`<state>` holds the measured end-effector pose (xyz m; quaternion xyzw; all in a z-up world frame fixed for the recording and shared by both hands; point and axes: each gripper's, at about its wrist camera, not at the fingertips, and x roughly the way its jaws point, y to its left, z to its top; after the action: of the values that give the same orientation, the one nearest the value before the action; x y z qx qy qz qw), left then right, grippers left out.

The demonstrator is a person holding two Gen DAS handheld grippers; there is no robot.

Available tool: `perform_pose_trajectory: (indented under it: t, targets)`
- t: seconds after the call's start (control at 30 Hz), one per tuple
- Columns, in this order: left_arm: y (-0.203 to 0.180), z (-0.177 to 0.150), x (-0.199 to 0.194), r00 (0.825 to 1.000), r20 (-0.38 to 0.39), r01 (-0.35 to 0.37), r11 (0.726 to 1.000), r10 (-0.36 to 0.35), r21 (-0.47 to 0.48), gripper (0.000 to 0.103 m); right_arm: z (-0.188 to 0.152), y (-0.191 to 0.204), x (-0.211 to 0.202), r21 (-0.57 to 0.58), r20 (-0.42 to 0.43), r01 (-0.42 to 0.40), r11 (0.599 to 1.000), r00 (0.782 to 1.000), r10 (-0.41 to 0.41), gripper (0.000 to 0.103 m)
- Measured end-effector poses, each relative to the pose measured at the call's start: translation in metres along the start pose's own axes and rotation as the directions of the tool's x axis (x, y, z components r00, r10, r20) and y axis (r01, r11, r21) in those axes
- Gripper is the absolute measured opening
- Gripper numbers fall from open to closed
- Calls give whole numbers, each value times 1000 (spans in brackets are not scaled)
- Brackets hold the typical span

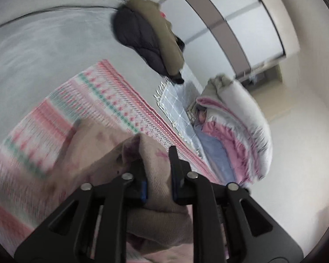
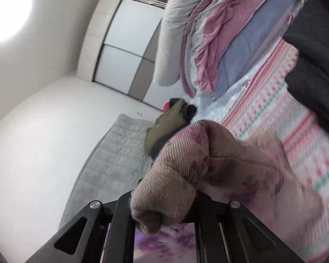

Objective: Fold large clothes
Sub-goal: 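Lift the gripped coat edge with both grippers and carry it across, then lay the coat edge down with both grippers and open them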

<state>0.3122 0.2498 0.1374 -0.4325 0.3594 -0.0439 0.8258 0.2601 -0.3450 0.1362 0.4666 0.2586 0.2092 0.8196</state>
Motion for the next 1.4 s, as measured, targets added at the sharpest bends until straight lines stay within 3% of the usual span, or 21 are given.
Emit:
perform_pose_trajectory:
  t: [0.07,0.13,0.2,0.23,0.33,0.4,0.47,0.57,0.63,0.77,0.83,0.87,0.93,0.97,1.0,1.07,1.13,1.17,1.23,1.27,1.4]
  targets:
    - [10,34,82,992,-123,-17,999,21,37,41,32,-25,58,52,-18,77,996,997,-76,17]
    - [46,44,137,968,-218,-139,988,121,-67,43,50,-69,119,100,-114,200,975,975,-188,22]
    - [91,44,169,932,-305,-261,947,196,-189,44,52,-125,164,167,-282,419,893,888,-364,26]
    - [98,45,171,936,-301,-247,947,180,-203,44,49,-148,173,200,-330,475,857,856,-397,26]
    - [109,48,155,966,-231,-157,973,115,-170,44,54,-170,168,234,-322,398,887,893,-316,45]
    - [113,54,131,983,-159,-121,978,94,-168,44,65,-164,153,235,-296,308,922,926,-234,83]
    - [114,61,108,993,-101,-74,981,57,-181,45,74,-152,134,199,-230,275,941,946,-229,88]
    - [110,63,96,995,-51,-96,991,91,-92,57,81,-122,119,-70,-145,355,932,921,-361,89]
    - [103,50,116,982,-111,-153,988,156,31,58,74,-116,132,-228,-165,403,886,881,-443,89]
    - [100,26,167,950,-237,-179,975,205,128,60,50,-129,171,-426,-211,459,780,787,-579,89]
    - [91,16,182,934,-225,-232,949,279,213,63,38,-134,180,-491,-208,450,746,771,-602,88]
    - [83,10,191,925,-200,-259,920,324,294,65,33,-134,185,-516,-207,440,735,769,-605,82]
    - [70,2,201,913,-150,-296,869,380,397,65,32,-134,198,-550,-200,430,716,765,-613,53]
    - [64,-2,204,910,-112,-316,844,398,432,44,32,-134,200,-553,-192,442,706,757,-625,33]
    - [61,-3,205,902,-94,-338,823,422,456,20,32,-134,199,-556,-183,447,701,757,-627,23]
    - [59,-6,202,895,-53,-366,797,443,480,15,29,-127,199,-579,-148,442,686,770,-621,18]
    - [52,-3,182,901,66,-410,789,430,458,13,27,-115,196,-602,-80,455,656,783,-616,14]
    - [49,0,170,904,123,-421,799,410,429,12,29,-105,189,-601,-38,461,653,799,-599,13]
    - [42,17,135,937,185,-343,880,296,330,12,35,-80,175,-599,46,472,647,827,-561,12]
    - [38,25,127,939,201,-329,899,279,289,12,39,-64,169,-597,84,470,650,842,-532,12]
    - [19,34,131,896,295,-415,862,331,293,12,59,-24,163,-586,206,491,644,860,-468,12]
